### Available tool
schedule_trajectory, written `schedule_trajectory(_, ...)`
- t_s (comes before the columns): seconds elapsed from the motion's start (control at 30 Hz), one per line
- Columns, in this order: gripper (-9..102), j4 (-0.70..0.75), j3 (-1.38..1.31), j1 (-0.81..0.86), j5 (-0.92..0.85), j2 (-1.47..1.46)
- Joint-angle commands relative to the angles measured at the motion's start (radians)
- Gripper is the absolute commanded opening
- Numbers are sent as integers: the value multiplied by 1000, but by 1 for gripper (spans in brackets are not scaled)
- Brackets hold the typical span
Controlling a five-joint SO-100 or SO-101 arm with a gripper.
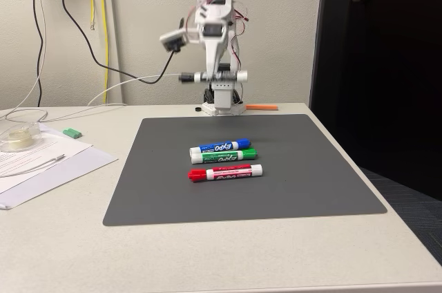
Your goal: Pick up the black marker.
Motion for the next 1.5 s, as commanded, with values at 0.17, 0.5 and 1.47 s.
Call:
schedule_trajectory(0.17, 0, -48, -31, -51, 20, 94)
schedule_trajectory(0.5, 0, -72, -21, -44, 18, 92)
schedule_trajectory(1.47, 0, -94, -34, -41, -35, 74)
